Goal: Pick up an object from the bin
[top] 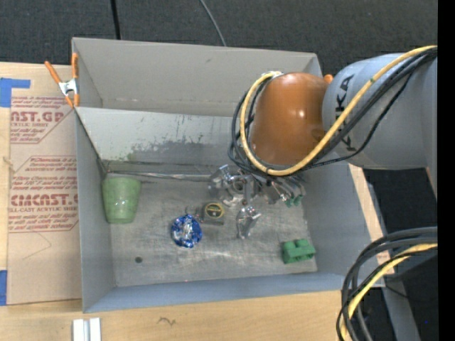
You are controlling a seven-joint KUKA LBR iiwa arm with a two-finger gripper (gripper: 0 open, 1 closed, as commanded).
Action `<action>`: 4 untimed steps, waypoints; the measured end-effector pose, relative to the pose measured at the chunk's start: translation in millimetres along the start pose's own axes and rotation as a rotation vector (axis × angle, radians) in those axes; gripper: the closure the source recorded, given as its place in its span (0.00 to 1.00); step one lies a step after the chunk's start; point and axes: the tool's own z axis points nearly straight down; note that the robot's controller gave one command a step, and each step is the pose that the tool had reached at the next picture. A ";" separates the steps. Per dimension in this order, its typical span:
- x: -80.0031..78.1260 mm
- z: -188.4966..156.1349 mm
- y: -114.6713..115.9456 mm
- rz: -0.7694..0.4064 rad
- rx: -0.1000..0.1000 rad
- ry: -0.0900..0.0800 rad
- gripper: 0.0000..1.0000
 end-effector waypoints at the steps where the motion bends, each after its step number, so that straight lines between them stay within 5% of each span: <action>1: -29.1 77.4 17.7 -0.194 -0.002 0.002 0.00; 2: -20.3 75.0 67.9 -0.415 -0.005 0.004 0.00; 3: -20.1 73.4 65.5 -0.412 -0.003 0.008 1.00; 4: -20.4 74.9 66.2 -0.412 -0.004 0.003 0.00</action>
Offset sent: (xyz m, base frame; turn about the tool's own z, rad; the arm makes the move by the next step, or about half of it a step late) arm 0.0176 0.0276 -0.0783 -0.1943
